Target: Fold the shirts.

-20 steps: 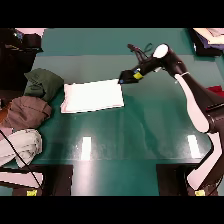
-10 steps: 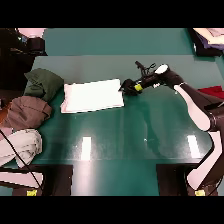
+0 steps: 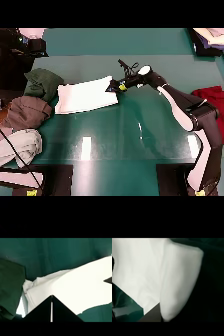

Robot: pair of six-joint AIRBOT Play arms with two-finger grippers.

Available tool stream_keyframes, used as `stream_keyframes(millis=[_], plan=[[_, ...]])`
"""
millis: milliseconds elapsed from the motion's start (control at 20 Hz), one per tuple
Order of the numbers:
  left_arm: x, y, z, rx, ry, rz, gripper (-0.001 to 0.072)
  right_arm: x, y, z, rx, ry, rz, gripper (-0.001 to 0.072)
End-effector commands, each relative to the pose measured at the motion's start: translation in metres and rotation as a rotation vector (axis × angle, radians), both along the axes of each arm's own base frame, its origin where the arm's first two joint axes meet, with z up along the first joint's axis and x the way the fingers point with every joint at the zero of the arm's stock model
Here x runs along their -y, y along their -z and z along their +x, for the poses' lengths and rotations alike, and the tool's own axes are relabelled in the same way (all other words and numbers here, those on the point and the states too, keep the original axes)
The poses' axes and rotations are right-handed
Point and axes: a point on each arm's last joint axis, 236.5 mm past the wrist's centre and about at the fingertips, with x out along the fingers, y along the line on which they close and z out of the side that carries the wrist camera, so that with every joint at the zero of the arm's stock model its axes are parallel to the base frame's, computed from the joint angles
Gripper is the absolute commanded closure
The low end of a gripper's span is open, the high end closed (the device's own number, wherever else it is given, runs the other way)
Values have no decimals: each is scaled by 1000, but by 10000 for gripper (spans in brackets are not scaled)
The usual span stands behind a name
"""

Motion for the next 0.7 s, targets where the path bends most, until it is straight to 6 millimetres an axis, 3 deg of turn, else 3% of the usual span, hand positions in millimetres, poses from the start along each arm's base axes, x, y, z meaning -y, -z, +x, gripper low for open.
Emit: stream_keyframes(millis=[0, 150, 400, 500, 650], plan=[[0, 3, -5, -19, 18, 9, 678, 30, -37, 9, 116, -62, -49, 695], [1, 3, -6, -22, 19, 9, 677, 121, -73, 24, 149, 11, -148, 696], [14, -3, -4, -4, 40, -50, 678, 320, -124, 36, 182, 448, -192, 696], [26, -9, -2, 12, 58, -90, 678, 402, -129, 24, 190, 636, -263, 696], [50, -11, -5, 21, 104, -107, 678, 502, -138, -8, 198, 882, -323, 696]])
